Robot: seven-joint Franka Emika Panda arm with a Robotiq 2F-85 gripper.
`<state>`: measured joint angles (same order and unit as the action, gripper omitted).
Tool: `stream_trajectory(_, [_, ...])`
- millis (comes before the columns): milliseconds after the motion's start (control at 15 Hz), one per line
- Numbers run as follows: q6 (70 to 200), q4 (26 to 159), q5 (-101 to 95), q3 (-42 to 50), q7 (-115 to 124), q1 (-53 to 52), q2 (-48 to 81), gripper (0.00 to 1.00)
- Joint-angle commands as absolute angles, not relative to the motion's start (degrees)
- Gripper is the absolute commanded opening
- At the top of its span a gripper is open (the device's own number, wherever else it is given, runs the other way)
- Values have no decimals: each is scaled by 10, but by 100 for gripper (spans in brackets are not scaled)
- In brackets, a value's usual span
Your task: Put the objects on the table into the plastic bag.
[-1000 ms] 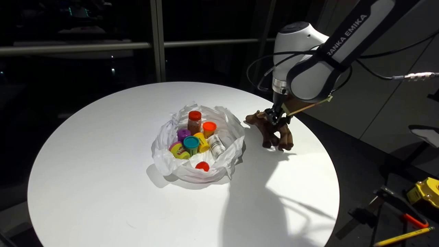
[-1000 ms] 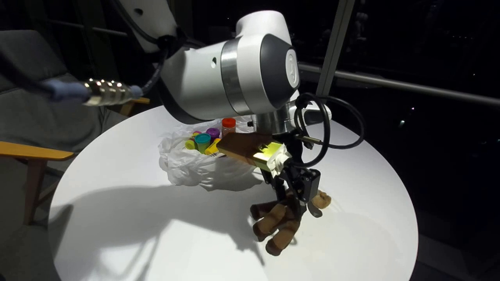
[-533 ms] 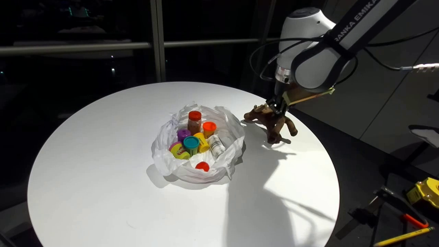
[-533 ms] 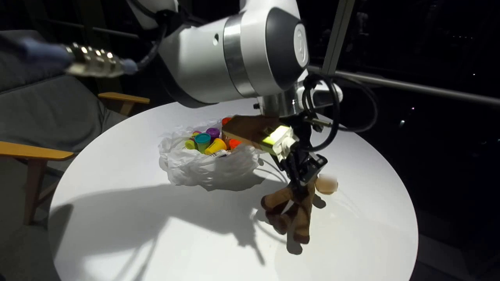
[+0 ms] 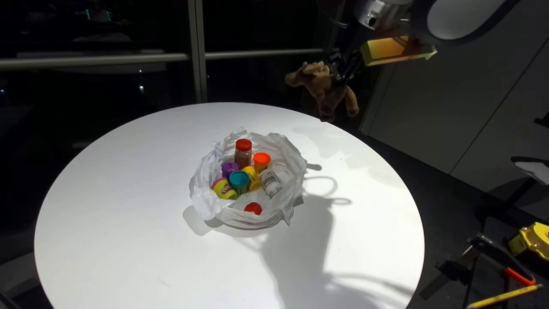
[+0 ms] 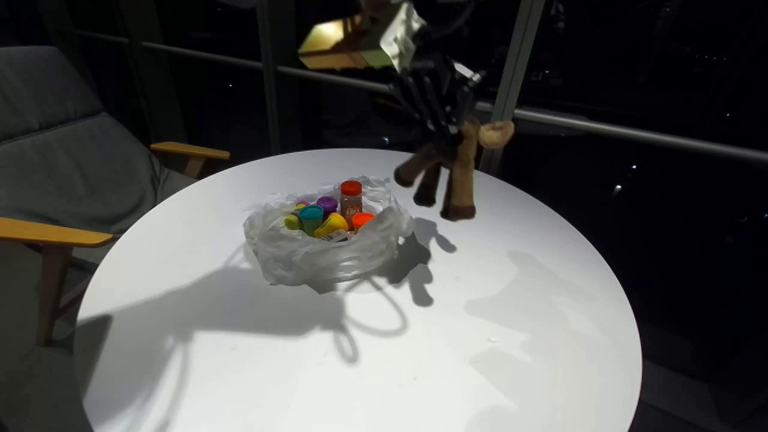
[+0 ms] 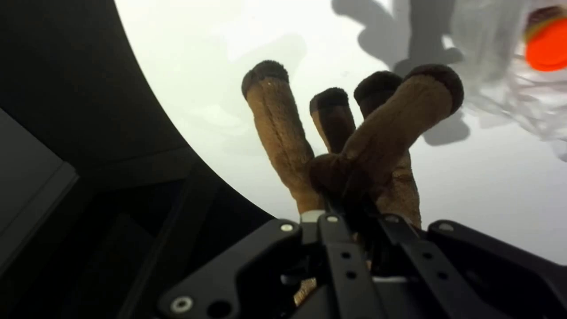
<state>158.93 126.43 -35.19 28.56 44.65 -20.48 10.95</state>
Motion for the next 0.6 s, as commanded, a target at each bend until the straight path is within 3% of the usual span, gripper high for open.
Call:
stream_trajectory(0, [1573, 1316, -291, 148, 413, -160, 3, 11])
stream_trajectory(200, [1608, 1319, -154, 108, 365, -203, 12, 10])
stream_trajectory(267, [1617, 1313, -118, 42, 350, -157, 26, 11])
stream_trajectory(533, [1627, 1293, -5, -18, 295, -139, 83, 10])
